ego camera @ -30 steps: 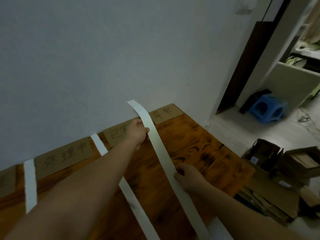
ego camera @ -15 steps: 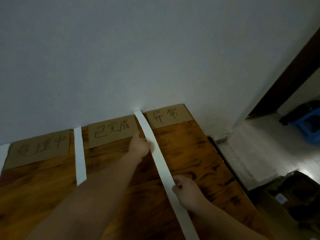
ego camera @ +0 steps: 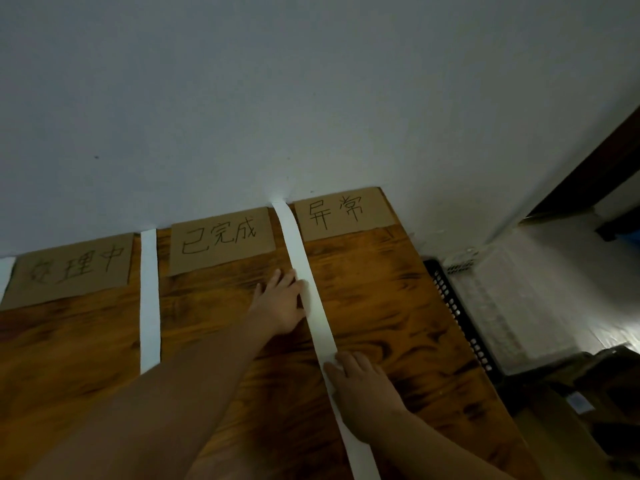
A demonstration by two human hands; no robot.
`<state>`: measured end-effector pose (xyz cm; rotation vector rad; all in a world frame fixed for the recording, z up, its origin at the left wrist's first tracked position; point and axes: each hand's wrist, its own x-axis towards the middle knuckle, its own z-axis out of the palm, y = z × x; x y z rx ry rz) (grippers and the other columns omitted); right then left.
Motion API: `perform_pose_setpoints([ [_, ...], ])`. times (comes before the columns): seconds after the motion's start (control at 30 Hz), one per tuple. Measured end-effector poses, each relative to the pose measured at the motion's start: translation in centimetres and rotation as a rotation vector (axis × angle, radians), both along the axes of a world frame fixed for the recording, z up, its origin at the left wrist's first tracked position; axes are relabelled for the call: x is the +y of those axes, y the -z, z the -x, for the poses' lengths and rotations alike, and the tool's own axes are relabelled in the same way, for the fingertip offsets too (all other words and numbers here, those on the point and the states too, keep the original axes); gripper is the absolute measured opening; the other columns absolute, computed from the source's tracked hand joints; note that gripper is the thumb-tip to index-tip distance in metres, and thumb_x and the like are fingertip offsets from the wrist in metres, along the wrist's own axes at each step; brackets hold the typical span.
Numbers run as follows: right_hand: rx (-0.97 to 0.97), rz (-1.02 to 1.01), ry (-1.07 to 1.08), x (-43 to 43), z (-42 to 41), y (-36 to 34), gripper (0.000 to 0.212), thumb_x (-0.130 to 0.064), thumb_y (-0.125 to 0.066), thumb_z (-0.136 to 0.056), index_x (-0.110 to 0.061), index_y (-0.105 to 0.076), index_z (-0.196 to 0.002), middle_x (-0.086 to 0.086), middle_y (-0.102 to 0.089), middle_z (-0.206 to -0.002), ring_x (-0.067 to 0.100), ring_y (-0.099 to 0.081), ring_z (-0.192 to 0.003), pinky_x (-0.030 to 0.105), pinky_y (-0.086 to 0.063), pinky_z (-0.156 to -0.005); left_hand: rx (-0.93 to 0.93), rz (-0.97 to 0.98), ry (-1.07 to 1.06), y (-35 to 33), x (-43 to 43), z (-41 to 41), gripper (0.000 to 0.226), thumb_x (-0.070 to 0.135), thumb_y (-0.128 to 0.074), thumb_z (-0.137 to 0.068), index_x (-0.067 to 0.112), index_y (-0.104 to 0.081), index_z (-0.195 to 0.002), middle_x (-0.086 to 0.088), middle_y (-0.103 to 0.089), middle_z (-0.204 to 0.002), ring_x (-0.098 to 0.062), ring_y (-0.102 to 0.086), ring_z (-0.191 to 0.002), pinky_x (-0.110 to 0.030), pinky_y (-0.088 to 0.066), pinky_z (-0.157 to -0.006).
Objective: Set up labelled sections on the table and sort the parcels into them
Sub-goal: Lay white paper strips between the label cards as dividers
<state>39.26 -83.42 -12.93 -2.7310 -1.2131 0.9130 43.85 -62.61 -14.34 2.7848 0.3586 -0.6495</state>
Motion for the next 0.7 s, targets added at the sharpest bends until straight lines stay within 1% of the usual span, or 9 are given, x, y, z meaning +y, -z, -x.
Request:
perform_pose_setpoints([
  [0.17,-0.045,-0.003,-0.007,1.6,-0.5,-1.3,0.050,-0.031,-0.040,-0.099,-0.023,-0.027,-0.147,0.006,-0.020,-0.154,0.025,-0.018,-0.141,0.041,-0.022,-0.114,0.000,0.030,-0.139,-2.6,2.3,2.2,0.070,0.046,-0.049,-0.093,0.028,-0.013,-0.151,0.001,0.005,-0.160,-0.023,0.009,-0.146,-0.049,-0.004,-0.116],
  [0.27,-0.115,-0.068,-0.059,4.5,-1.0,-3.7,0.049,-0.031,-0.040,-0.099,-0.020,-0.030,-0.145,0.006,-0.026,-0.151,0.026,-0.023,-0.137,0.040,-0.026,-0.109,-0.021,0.038,-0.210,-4.8,6.0,5.8,0.071,0.050,-0.046,-0.093,0.027,-0.014,-0.151,0.001,0.006,-0.160,-0.023,0.009,-0.146,-0.050,-0.007,-0.117],
  [0.33,-0.141,-0.101,-0.085,7.2,-0.7,-5.9,0.045,-0.032,-0.039,-0.099,-0.019,-0.036,-0.142,0.007,-0.032,-0.144,0.027,-0.028,-0.134,0.040,-0.030,-0.107,-0.053,0.014,-0.255,-6.3,9.1,9.1,0.070,0.051,-0.047,-0.093,0.027,-0.016,-0.151,-0.001,0.003,-0.160,-0.024,0.007,-0.147,-0.052,-0.010,-0.117],
  [0.4,-0.154,-0.103,-0.118,10.3,0.4,-8.0,0.044,-0.034,-0.040,-0.099,-0.017,-0.039,-0.140,0.008,-0.033,-0.142,0.027,-0.029,-0.133,0.040,-0.031,-0.107,-0.085,-0.027,-0.315,-7.7,12.3,13.2,0.069,0.051,-0.047,-0.092,0.026,-0.018,-0.151,-0.002,-0.001,-0.160,-0.026,0.004,-0.147,-0.052,-0.011,-0.117],
  [0.5,-0.144,-0.123,-0.157,15.6,4.1,-10.2,0.047,-0.035,-0.042,-0.099,-0.015,-0.038,-0.141,0.011,-0.033,-0.144,0.029,-0.029,-0.134,0.043,-0.031,-0.109,-0.105,-0.042,-0.421,-9.6,17.4,20.8,0.068,0.052,-0.046,-0.092,0.027,-0.021,-0.149,-0.004,-0.003,-0.160,-0.027,0.004,-0.147,-0.050,-0.010,-0.118],
  [0.57,-0.140,-0.152,-0.174,19.7,8.0,-11.2,0.049,-0.036,-0.043,-0.098,-0.015,-0.037,-0.142,0.010,-0.035,-0.142,0.029,-0.031,-0.132,0.042,-0.033,-0.108,-0.113,-0.060,-0.472,-10.7,21.1,26.9,0.070,0.054,-0.047,-0.091,0.028,-0.019,-0.150,-0.005,-0.002,-0.160,-0.028,0.002,-0.147,-0.049,-0.012,-0.117],
  [0.63,-0.110,-0.189,-0.175,24.0,12.4,-11.9,0.050,-0.037,-0.045,-0.098,-0.015,-0.036,-0.143,0.010,-0.037,-0.141,0.029,-0.033,-0.132,0.040,-0.034,-0.108,-0.102,-0.117,-0.509,-11.6,24.9,33.2,0.073,0.058,-0.046,-0.090,0.028,-0.017,-0.150,-0.006,-0.004,-0.160,-0.030,0.000,-0.146,-0.050,-0.013,-0.117],
  [0.7,-0.072,-0.202,-0.187,28.3,16.9,-12.4,0.052,-0.039,-0.045,-0.099,-0.017,-0.034,-0.145,0.010,-0.035,-0.144,0.030,-0.033,-0.132,0.041,-0.035,-0.108,-0.044,-0.158,-0.549,-11.9,29.1,39.4,0.078,0.065,-0.041,-0.086,0.024,-0.020,-0.150,-0.007,-0.005,-0.160,-0.029,0.000,-0.147,-0.049,-0.012,-0.117],
])
